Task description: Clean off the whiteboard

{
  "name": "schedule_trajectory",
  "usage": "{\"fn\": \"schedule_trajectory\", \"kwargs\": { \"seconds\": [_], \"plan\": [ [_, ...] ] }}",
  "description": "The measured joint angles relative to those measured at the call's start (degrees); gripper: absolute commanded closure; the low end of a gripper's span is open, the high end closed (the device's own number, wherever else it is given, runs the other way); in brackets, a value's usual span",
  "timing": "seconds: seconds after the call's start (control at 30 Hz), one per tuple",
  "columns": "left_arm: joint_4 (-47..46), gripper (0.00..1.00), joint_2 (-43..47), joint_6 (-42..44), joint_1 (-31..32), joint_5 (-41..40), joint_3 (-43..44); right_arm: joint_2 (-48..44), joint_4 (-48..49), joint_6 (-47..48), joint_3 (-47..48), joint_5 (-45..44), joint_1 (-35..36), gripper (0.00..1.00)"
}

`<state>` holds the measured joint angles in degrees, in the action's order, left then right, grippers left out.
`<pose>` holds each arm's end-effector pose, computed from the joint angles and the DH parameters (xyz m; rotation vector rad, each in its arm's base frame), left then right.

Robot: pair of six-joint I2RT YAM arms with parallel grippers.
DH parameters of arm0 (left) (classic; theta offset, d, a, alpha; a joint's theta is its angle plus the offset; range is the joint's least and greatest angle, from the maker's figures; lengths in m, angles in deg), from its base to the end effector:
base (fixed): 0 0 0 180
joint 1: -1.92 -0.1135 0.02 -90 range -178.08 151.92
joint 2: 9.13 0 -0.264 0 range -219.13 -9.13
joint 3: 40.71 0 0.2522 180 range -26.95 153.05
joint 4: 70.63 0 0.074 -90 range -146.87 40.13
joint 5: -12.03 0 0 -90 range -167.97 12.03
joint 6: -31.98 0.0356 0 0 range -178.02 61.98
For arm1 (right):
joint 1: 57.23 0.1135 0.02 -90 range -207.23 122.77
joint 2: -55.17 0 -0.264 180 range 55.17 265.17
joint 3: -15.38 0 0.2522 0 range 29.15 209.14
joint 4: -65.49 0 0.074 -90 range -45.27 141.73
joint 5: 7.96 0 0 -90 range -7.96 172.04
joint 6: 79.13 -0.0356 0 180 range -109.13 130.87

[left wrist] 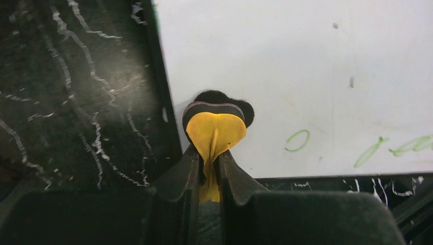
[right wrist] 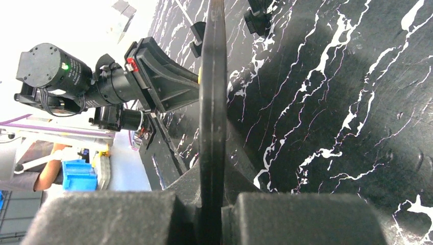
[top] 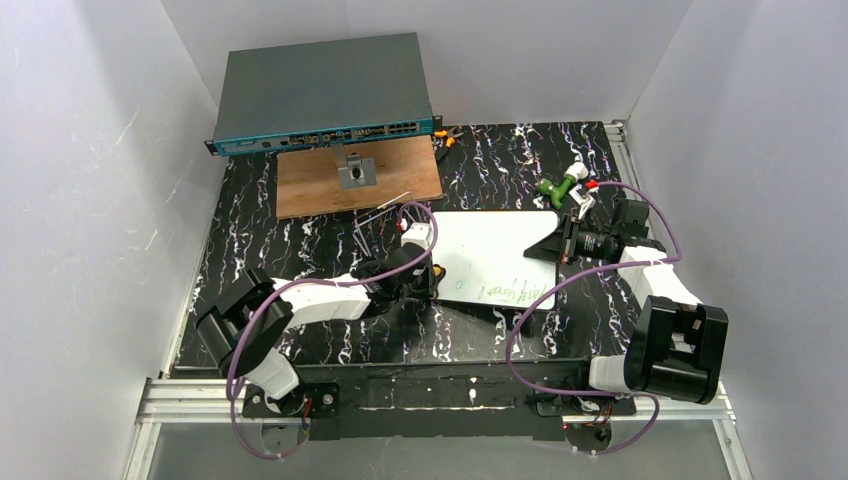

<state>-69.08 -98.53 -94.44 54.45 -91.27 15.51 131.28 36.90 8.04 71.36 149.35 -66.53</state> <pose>0.1997 -0.2471 0.1776 0.1773 2.2225 -0.6312 0.2533 -0.0082 0.2171 -0.2939 2.0879 1.3160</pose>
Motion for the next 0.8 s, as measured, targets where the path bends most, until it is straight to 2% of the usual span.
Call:
{"fn": "schedule_trajectory", "kwargs": {
  "seconds": [0.2,0.37,0.47,0.6,0.67,0.8],
  "plan": [
    [-8.9,1.0,-1.1,4.8,1.6,9.6,-0.9,0.0,0.0,0.0,0.0,0.0,-0.2,0.99],
    [-12.1,1.0,-2.9,5.3,3.3,13.7,0.7,0.0,0.0,0.2,0.0,0.0,-0.2,0.99],
    [-10.9,1.0,-2.9,4.1,3.7,11.3,1.2,0.0,0.0,0.3,0.0,0.1,-0.2,0.99],
    [-5.2,1.0,-1.6,1.0,4.5,2.6,2.0,0.0,0.0,0.5,0.0,0.2,-0.1,0.99],
    [-1.3,1.0,-0.6,-0.7,3.7,-2.5,1.9,0.0,-0.2,0.5,0.0,0.2,0.1,0.99],
    [1.8,1.0,1.0,-2.2,1.5,-7.4,0.7,0.0,-1.2,0.5,0.0,0.3,0.6,0.99]
  ]
}}
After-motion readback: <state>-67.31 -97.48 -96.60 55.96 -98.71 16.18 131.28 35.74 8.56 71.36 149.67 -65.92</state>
